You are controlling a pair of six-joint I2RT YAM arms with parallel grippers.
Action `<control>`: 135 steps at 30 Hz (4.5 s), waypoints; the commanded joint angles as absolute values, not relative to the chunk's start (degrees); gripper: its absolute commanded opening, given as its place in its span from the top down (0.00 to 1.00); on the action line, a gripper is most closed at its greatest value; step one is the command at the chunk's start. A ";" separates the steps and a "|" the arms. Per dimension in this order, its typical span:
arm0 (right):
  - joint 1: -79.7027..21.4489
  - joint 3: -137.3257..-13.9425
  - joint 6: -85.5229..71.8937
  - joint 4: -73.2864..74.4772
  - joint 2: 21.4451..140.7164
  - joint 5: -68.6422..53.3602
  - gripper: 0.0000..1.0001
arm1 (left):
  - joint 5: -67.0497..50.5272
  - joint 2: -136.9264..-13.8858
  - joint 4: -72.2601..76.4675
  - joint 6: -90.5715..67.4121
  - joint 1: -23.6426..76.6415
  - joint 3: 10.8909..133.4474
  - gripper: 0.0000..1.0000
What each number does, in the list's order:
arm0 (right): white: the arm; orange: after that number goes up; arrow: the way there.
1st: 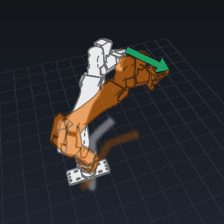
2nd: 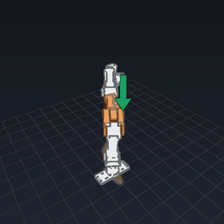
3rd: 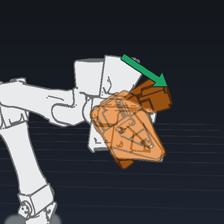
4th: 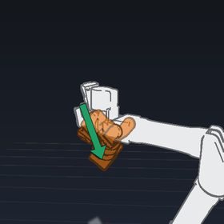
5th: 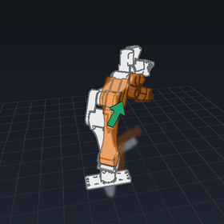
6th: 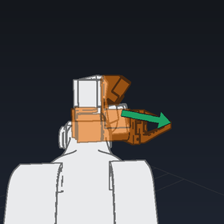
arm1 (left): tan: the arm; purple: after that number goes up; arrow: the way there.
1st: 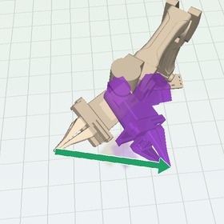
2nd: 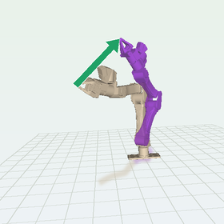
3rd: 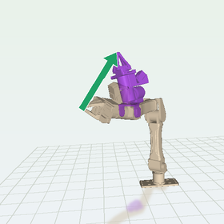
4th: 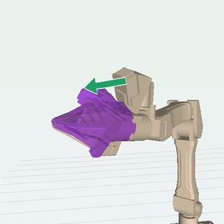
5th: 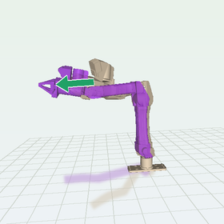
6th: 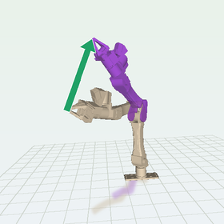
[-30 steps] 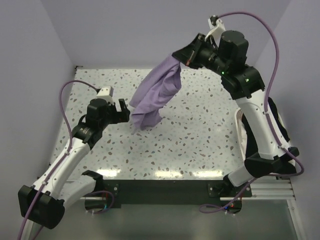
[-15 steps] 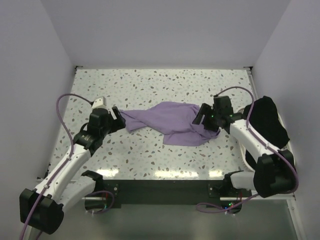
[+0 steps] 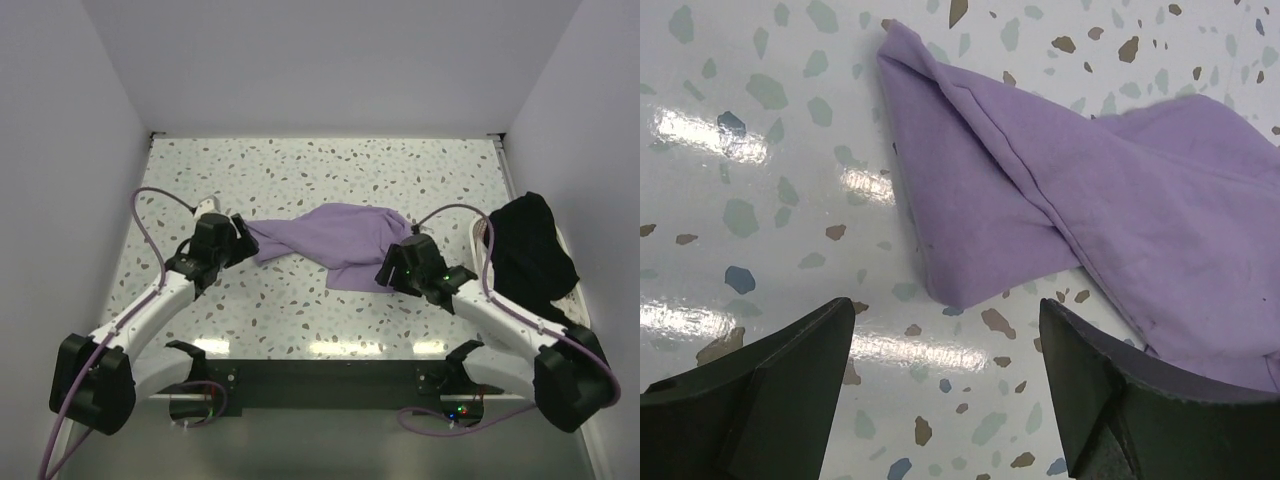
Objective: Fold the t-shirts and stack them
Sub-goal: Move the tshirt to the center of the board, then flatten the tshirt out
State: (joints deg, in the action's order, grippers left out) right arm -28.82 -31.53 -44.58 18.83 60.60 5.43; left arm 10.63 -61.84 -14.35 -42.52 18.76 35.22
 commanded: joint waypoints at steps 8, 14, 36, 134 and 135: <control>-52.81 -48.24 -43.51 12.32 82.43 29.79 0.35 | 12.13 -64.77 -10.54 -42.54 18.19 39.20 0.21; -55.19 -53.78 -42.54 10.72 93.42 30.41 0.36 | 13.01 -63.20 -12.39 -41.40 17.40 39.90 0.20; -56.87 -55.63 -44.38 39.01 72.12 45.34 1.00 | 14.85 -69.24 -11.95 -47.46 16.61 43.24 0.21; -50.36 -73.99 -31.40 48.17 54.84 57.40 1.00 | 31.82 -91.51 -28.65 -48.61 30.59 72.16 1.00; -49.40 -75.22 -30.33 47.38 55.10 56.09 1.00 | 30.95 -89.67 -28.65 -47.56 29.11 71.98 1.00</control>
